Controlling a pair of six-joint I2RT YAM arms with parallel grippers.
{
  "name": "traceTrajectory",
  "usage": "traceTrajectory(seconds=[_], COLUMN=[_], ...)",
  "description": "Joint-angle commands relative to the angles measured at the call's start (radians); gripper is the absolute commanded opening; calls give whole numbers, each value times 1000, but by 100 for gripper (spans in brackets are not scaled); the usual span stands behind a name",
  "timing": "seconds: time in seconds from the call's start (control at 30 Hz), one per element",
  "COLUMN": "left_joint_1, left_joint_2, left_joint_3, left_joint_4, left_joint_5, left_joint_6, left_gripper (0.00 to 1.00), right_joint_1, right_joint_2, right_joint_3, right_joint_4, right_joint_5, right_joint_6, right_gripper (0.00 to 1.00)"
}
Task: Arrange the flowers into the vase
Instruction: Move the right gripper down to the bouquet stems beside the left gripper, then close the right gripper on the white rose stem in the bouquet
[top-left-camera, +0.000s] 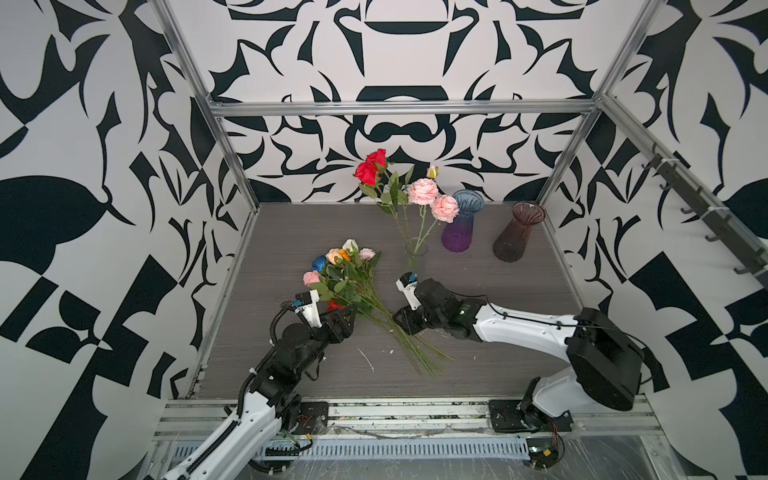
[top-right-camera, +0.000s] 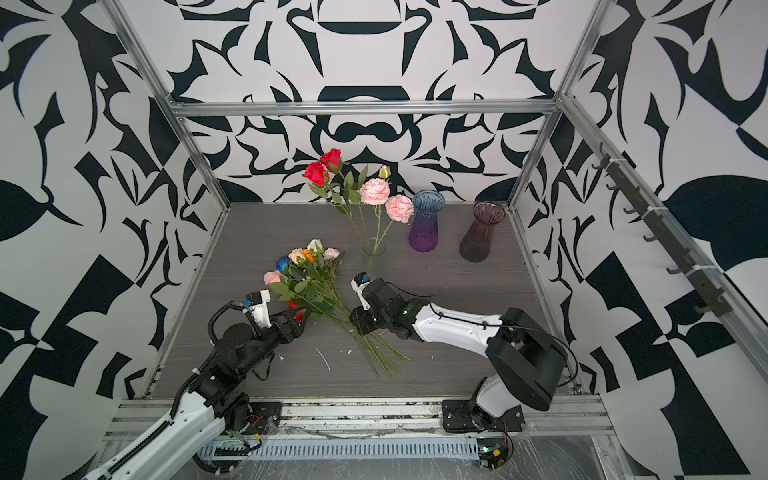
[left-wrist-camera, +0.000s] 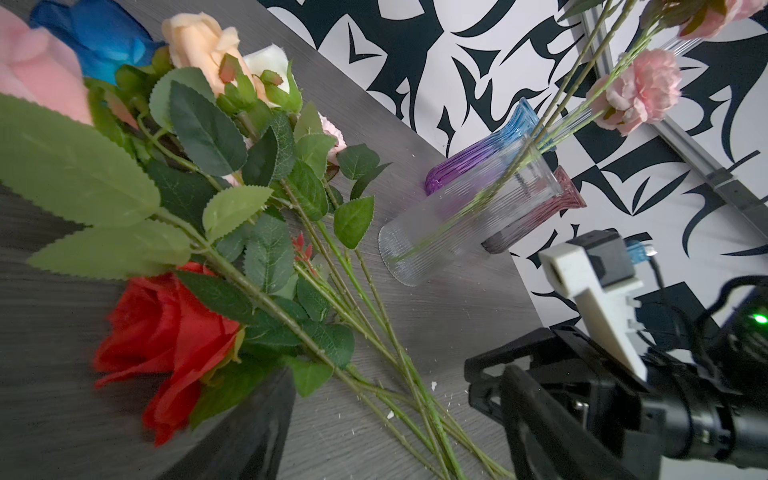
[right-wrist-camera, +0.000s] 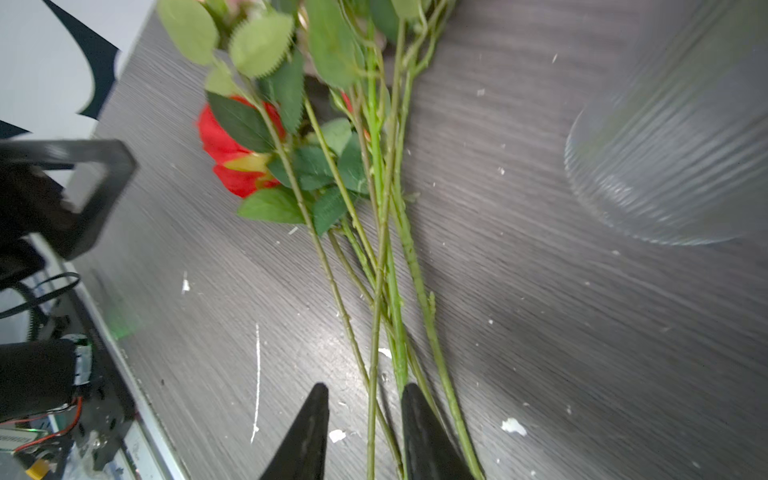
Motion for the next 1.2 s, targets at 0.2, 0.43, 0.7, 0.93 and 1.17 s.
traceTrajectory(seconds=[0.2, 0.43, 0.7, 0.93, 1.17], left_joint_1=[5, 5, 5, 5, 5], left_joint_2=[-12, -21, -28, -41, -47], left_joint_3=[20, 18, 17, 15, 14], left_joint_4=[-1, -10, -15, -22, -30], left_joint_5=[-10, -15, -17, -19, -24], left_joint_6=[-10, -12, -13, -13, -17], left_gripper=[82, 82, 82, 81, 81], right_joint_1=[4, 4, 4, 4, 10], right_joint_2=[72, 138, 181, 209, 229], right_joint_3=[92, 143, 182, 207, 226], right_joint_4=[-36, -80, -130, -154, -167], right_joint_5=[-72, -86, -65, -67, -77], right_joint_6=[36, 37, 42, 40, 34], right_gripper=[34, 34, 34, 31, 28])
